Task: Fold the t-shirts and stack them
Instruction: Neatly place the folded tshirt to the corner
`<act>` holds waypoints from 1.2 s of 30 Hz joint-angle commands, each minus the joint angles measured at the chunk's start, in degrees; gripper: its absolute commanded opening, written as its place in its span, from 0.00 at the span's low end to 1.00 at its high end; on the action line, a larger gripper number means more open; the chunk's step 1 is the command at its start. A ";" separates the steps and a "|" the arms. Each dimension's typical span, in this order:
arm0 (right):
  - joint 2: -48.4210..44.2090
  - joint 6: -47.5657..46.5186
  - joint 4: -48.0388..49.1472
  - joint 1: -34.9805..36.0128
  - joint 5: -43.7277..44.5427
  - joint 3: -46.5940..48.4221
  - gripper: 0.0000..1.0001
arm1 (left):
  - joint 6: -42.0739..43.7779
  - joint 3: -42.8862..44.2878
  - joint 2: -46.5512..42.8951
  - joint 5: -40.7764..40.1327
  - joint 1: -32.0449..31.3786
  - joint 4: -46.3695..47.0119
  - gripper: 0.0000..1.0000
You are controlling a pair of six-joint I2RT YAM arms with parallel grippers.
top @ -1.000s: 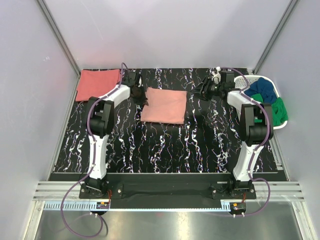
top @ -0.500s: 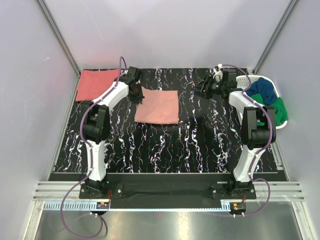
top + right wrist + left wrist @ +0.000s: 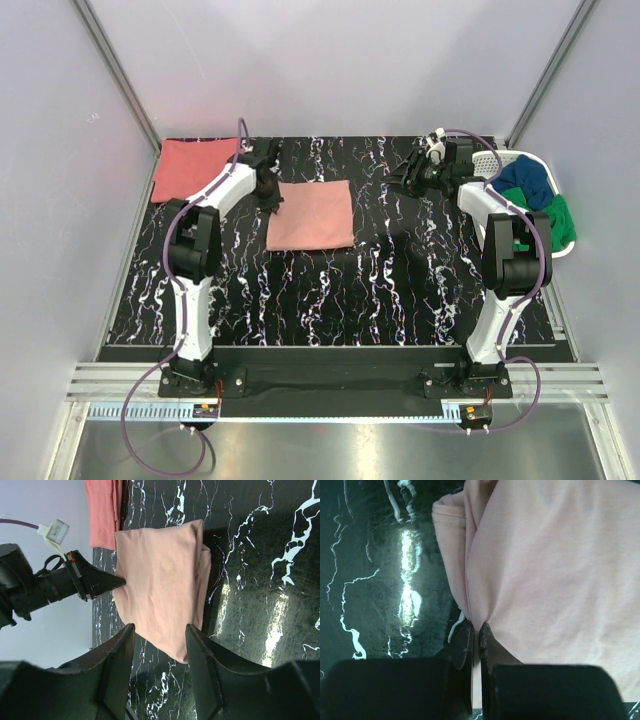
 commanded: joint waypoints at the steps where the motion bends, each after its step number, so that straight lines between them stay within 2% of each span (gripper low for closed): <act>1: -2.11 -1.71 0.06 -0.15 0.42 1.94 0.53 | -1.54 -2.93 -0.92 4.00 4.26 1.59 0.15; 3: -2.20 -1.54 0.06 -0.06 0.51 2.02 0.53 | -0.67 -4.96 -2.06 6.81 5.84 3.52 0.22; 4: -2.37 -1.36 0.06 -0.15 0.51 2.11 0.53 | -0.14 -5.75 -2.41 8.47 6.46 4.49 0.37; 5: -2.28 -1.27 0.06 -0.15 0.42 2.20 0.53 | 0.04 -6.80 -2.50 11.45 7.08 5.89 0.43; 9: -2.46 -1.27 0.06 -0.06 0.33 2.46 0.53 | -1.18 -11.63 -4.08 14.11 9.80 10.73 0.47; 10: -2.63 -1.53 0.06 -0.15 0.33 2.46 0.53 | -1.54 -12.43 -4.43 14.46 10.24 11.35 0.52; 11: -2.90 -1.71 0.06 -0.06 0.42 2.29 0.53 | -2.15 -13.31 -4.70 14.90 10.86 13.09 0.61; 14: -3.16 -1.89 0.06 -0.15 0.60 1.94 0.53 | -3.12 -16.03 -4.96 17.61 11.65 18.18 0.64; 20: -3.25 -1.71 0.14 -0.06 0.51 2.20 0.53 | -3.74 -15.95 -1.98 19.91 11.83 21.19 0.65; 30: -3.07 -1.36 0.14 -0.06 0.25 1.94 0.53 | -3.92 -14.28 1.88 18.51 11.74 20.67 0.61; 33: -3.25 -1.36 0.14 -0.15 0.24 1.85 0.53 | -3.65 -12.88 3.03 17.46 11.22 19.62 0.50; 34: -3.34 -1.36 0.06 -0.15 0.33 1.85 0.53 | -3.48 -12.27 3.30 16.93 10.95 18.57 0.43; 35: -3.34 -1.36 0.06 -0.06 0.42 1.85 0.53 | -3.30 -11.65 3.30 15.71 10.43 17.95 0.27; 36: -3.42 -1.36 0.06 -0.06 0.51 1.94 0.53 | -2.78 -11.04 3.30 15.00 10.07 17.34 0.16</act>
